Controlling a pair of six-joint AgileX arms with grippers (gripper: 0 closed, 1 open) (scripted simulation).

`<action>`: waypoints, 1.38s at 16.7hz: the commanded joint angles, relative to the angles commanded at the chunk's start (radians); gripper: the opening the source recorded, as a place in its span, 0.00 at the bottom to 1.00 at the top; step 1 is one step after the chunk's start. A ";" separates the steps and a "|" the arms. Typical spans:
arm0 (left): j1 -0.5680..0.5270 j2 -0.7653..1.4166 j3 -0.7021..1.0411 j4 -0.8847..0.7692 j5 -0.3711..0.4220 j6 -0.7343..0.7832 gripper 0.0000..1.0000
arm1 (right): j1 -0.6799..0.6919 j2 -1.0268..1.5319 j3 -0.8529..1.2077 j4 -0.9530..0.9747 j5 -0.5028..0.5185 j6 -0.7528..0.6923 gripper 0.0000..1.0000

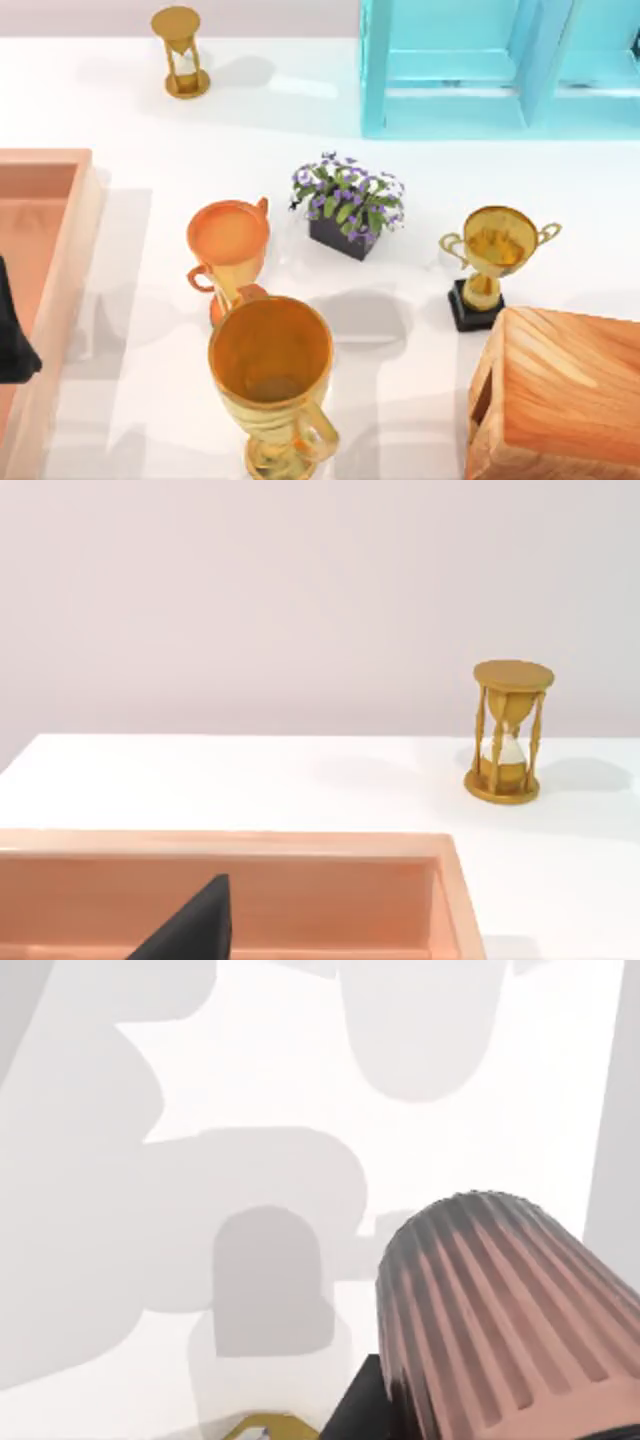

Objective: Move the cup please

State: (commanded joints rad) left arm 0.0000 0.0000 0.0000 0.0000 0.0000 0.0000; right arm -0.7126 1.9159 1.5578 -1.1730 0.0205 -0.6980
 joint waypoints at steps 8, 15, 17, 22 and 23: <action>0.000 0.000 0.000 0.000 0.000 0.000 1.00 | -0.004 0.061 -0.162 0.220 0.000 -0.002 0.00; 0.000 0.000 0.000 0.000 0.000 0.000 1.00 | -0.005 0.066 -0.173 0.234 0.000 -0.003 0.15; 0.000 0.000 0.000 0.000 0.000 0.000 1.00 | -0.005 0.066 -0.173 0.234 0.000 -0.003 0.30; 0.000 0.000 0.000 0.000 0.000 0.000 1.00 | -0.005 0.066 -0.173 0.234 0.000 -0.003 0.68; 0.000 0.000 0.000 0.000 0.000 0.000 1.00 | -0.005 0.066 -0.173 0.234 0.000 -0.003 0.75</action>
State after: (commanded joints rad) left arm 0.0000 0.0000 0.0000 0.0000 0.0000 0.0000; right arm -0.7175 1.9819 1.3850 -0.9391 0.0207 -0.7009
